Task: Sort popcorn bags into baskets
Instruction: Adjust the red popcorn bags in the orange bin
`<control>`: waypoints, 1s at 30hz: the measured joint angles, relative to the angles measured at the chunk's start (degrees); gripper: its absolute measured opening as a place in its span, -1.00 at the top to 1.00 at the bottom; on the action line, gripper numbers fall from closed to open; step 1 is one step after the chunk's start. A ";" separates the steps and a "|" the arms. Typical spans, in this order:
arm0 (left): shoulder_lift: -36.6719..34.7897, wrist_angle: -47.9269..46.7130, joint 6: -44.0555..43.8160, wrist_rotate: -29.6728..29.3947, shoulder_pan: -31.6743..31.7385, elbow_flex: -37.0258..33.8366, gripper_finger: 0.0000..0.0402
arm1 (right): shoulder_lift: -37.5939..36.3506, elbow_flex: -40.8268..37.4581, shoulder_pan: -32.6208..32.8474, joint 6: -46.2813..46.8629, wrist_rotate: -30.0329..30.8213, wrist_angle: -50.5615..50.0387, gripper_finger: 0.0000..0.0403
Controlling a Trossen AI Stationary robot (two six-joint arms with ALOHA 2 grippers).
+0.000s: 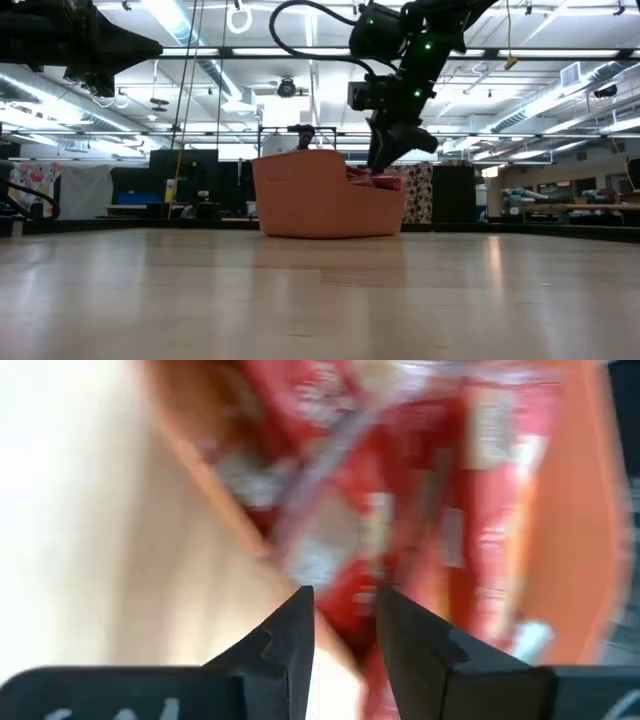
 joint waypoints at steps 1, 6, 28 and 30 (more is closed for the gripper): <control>0.00 0.00 -0.04 0.00 0.00 0.00 0.92 | 0.03 -0.03 0.00 0.89 -1.96 -0.87 0.43; 0.00 0.02 -0.07 0.00 0.00 0.00 0.92 | 0.44 -0.06 -3.58 2.37 -6.97 -2.05 0.45; 0.00 -0.02 -0.03 0.00 0.00 0.02 0.92 | 1.30 -0.17 -11.73 -1.43 -1.35 3.18 0.77; 0.02 -0.04 -0.03 0.02 0.00 0.02 0.92 | 0.82 -0.17 -10.05 0.60 3.76 1.32 0.77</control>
